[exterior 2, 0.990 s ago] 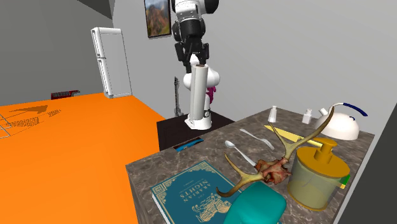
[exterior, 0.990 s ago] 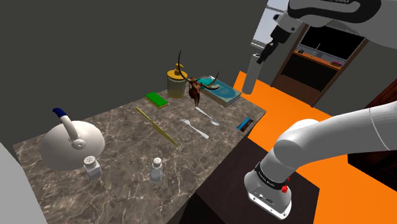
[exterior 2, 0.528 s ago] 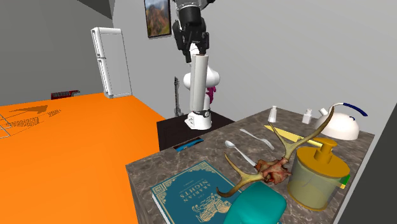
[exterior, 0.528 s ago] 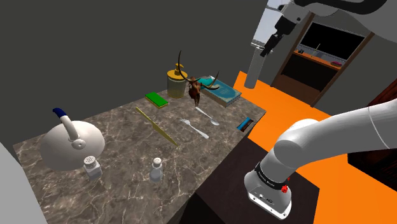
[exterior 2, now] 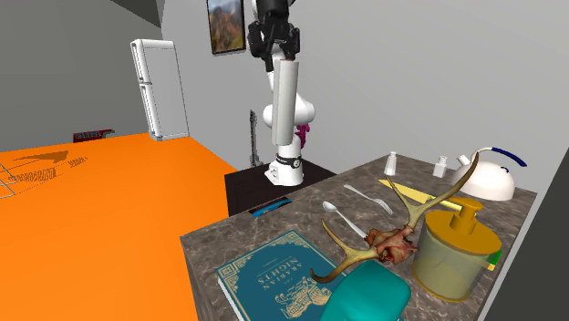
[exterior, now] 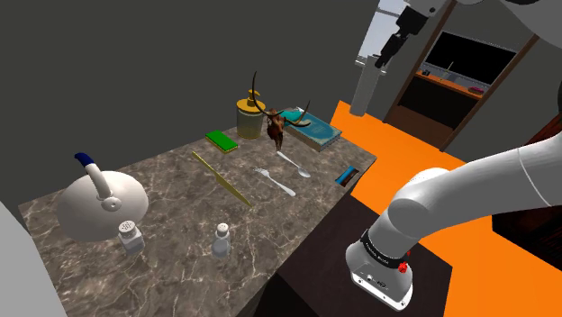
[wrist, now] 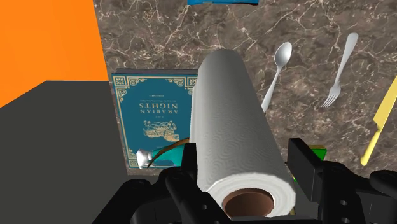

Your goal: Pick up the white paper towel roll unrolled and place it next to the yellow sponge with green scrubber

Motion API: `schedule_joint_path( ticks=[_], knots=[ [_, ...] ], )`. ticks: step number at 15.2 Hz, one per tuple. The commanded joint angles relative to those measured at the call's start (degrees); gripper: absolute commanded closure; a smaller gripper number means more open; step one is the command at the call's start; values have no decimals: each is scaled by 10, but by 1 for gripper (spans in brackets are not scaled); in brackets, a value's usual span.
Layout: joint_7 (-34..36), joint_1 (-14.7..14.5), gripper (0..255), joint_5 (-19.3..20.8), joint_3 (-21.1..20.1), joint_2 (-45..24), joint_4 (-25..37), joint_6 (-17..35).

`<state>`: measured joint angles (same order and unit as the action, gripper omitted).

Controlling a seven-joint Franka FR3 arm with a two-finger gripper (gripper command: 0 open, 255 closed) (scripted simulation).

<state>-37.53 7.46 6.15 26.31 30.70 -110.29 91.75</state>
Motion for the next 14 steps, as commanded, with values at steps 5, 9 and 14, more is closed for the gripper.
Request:
schedule_joint_path(
  ticks=[5,9,14],
  knots=[
    [40,-13,255,-14,-33,-14,23,-12],
    [92,-27,255,-27,-73,-28,23,0],
    [153,-47,255,-44,-119,-57,38,13]
  ],
)
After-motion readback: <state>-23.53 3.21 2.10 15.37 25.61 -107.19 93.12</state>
